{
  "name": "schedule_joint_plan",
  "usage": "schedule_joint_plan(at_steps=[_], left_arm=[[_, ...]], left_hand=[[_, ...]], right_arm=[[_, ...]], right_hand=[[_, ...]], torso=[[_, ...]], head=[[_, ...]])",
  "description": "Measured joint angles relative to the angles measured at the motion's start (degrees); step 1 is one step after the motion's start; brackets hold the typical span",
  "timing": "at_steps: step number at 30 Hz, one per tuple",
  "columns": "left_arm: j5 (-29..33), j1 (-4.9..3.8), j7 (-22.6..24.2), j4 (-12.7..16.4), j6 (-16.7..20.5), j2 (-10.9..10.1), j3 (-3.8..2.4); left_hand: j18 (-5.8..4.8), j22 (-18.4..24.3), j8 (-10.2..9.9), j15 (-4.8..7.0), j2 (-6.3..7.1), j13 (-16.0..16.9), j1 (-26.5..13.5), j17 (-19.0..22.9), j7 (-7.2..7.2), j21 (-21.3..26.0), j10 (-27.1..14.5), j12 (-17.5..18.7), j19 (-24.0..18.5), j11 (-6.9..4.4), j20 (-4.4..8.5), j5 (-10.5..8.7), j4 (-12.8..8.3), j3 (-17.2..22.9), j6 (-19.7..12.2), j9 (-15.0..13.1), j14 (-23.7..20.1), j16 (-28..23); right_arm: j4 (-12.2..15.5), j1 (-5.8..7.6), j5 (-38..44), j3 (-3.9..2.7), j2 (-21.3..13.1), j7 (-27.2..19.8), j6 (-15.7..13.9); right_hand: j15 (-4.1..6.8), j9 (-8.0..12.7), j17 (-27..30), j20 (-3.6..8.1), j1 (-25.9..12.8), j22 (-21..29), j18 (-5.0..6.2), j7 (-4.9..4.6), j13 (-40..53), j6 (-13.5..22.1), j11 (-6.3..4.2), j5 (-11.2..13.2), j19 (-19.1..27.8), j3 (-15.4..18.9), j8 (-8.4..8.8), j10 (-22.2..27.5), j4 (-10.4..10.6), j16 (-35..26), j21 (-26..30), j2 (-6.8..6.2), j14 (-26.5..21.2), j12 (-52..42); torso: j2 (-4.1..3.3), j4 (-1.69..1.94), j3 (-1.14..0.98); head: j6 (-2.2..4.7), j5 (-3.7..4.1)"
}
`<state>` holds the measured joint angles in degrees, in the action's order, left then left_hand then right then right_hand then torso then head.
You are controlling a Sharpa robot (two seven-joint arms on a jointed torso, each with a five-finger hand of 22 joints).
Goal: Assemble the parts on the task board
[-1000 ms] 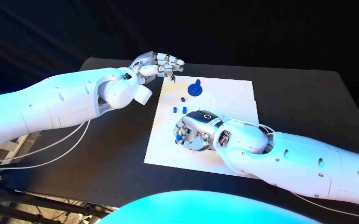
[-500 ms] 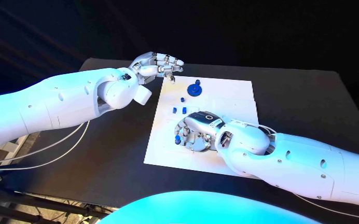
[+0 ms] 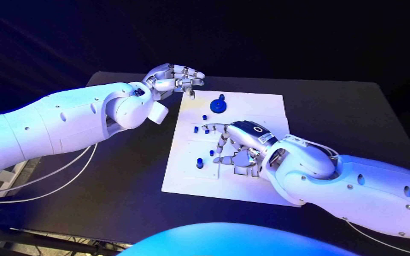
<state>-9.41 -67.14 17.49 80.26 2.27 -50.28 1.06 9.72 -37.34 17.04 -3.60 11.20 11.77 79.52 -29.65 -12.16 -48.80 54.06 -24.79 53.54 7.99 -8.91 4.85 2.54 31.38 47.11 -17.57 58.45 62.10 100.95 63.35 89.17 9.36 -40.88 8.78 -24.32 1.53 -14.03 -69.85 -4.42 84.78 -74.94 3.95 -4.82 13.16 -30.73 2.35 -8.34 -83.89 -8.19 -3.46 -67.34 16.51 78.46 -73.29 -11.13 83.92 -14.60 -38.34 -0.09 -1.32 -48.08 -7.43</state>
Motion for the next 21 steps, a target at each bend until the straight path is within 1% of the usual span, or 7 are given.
schedule_joint_plan(at_steps=[1,3,6,9,12,16,21], left_arm=[[0.00,0.00,0.00,-0.02,-0.01,0.00,0.00],[0.00,0.00,-0.02,-0.11,-0.03,0.00,0.00],[0.00,0.00,-0.03,-0.24,-0.04,0.01,0.00],[0.00,0.01,-0.05,-0.34,-0.06,0.03,0.02],[0.00,0.03,-0.05,-0.35,-0.07,0.03,0.02],[0.01,0.04,-0.05,-0.32,-0.09,-0.07,0.02],[0.02,0.07,-0.05,-0.35,-0.09,-0.27,0.05]], left_hand=[[0.00,0.00,0.00,0.00,0.00,0.00,0.00,0.00,0.00,0.00,0.00,0.00,0.00,0.00,0.00,0.00,0.00,0.00,0.00,0.00,0.00,0.00],[0.00,0.00,0.00,0.00,0.00,0.00,0.00,0.00,0.00,0.00,0.00,0.00,0.00,0.00,0.00,0.00,0.00,0.00,0.00,0.00,0.00,0.00],[0.00,0.00,0.00,0.00,0.00,0.00,0.00,0.00,0.00,0.00,0.00,0.00,0.00,0.00,0.00,0.00,0.00,0.00,0.00,0.00,0.00,0.00],[-0.01,0.03,0.00,0.00,0.00,0.00,0.00,0.00,0.15,0.26,-0.13,0.00,0.00,0.13,0.00,0.00,0.00,0.00,-0.15,0.00,0.00,0.00],[-0.01,0.06,0.00,0.00,0.00,0.00,0.00,0.00,0.20,0.27,-0.21,0.00,0.00,0.20,0.00,0.00,0.00,0.00,-0.21,0.01,0.00,0.00],[-0.01,0.06,0.00,0.00,0.00,0.00,0.00,-0.01,0.20,0.27,-0.20,0.00,0.00,0.20,0.00,0.00,0.00,0.00,-0.21,0.01,0.00,0.00],[0.00,0.06,0.00,0.00,0.00,0.00,0.00,-0.01,0.20,0.27,-0.20,0.00,0.00,0.20,0.00,0.00,0.00,0.00,-0.20,0.01,0.00,0.00]], right_arm=[[0.52,0.49,-1.00,-0.08,-0.95,-0.21,-0.45],[1.50,1.84,-4.14,-0.25,-3.40,-0.70,-1.25],[2.15,3.63,-10.07,-0.41,-6.98,-1.12,-1.74],[2.63,4.64,-16.16,-0.45,-10.46,-1.19,-1.74],[3.14,5.10,-21.13,-0.34,-13.88,-0.95,-1.35],[4.03,5.20,-24.89,-0.09,-17.34,0.30,-0.22],[5.22,5.05,-25.57,0.30,-20.73,3.48,1.43]], right_hand=[[0.00,-0.67,0.13,0.00,0.23,0.00,0.00,-0.66,0.08,-1.84,0.02,0.00,0.00,0.16,-0.52,-0.02,0.16,0.00,0.27,0.23,0.00,-0.25],[-0.04,-4.14,0.37,0.00,0.76,0.00,0.00,-2.90,0.49,-12.91,0.78,0.00,0.00,-0.02,-3.98,-0.78,0.05,0.00,0.74,0.76,0.04,-1.00],[-0.51,-5.40,0.36,-0.33,1.11,0.01,0.00,-3.87,1.32,-19.29,1.74,0.00,-0.17,-1.20,-6.99,-2.00,-0.01,0.00,1.32,1.11,0.10,-2.36],[-0.51,-5.23,-0.67,-0.54,0.09,0.01,0.00,-4.24,3.68,-19.95,1.62,0.00,-0.11,-1.59,-7.44,-3.51,-0.07,0.49,0.56,1.50,0.10,-5.57],[-0.51,-5.26,-1.35,-0.53,-2.88,0.01,0.01,-3.85,11.78,-19.50,1.13,-0.11,-0.11,-0.98,-9.90,-2.67,-0.24,1.23,-1.04,1.47,0.10,-14.91],[-0.51,-5.91,-2.33,-0.53,-7.22,0.01,-0.92,-3.04,26.82,-20.12,0.55,-4.75,-0.11,0.20,-13.12,-1.61,-0.06,1.88,-2.53,3.09,0.10,-30.35],[-0.22,-5.91,-3.27,-0.53,-8.90,0.02,-0.92,-2.40,43.58,-21.22,0.15,-5.10,-0.11,0.68,-14.78,-5.98,0.10,2.71,-3.76,3.55,-0.04,-45.93]], torso=[[0.02,0.00,0.00],[0.04,-0.01,0.00],[0.10,-0.04,0.03],[0.20,-0.18,0.06],[0.31,-0.35,0.09],[0.44,-0.57,0.03],[0.64,-0.85,-0.04]], head=[[0.10,0.18],[0.33,0.55],[0.60,1.12],[0.85,1.91],[1.13,2.94],[1.58,3.93],[1.84,4.94]])
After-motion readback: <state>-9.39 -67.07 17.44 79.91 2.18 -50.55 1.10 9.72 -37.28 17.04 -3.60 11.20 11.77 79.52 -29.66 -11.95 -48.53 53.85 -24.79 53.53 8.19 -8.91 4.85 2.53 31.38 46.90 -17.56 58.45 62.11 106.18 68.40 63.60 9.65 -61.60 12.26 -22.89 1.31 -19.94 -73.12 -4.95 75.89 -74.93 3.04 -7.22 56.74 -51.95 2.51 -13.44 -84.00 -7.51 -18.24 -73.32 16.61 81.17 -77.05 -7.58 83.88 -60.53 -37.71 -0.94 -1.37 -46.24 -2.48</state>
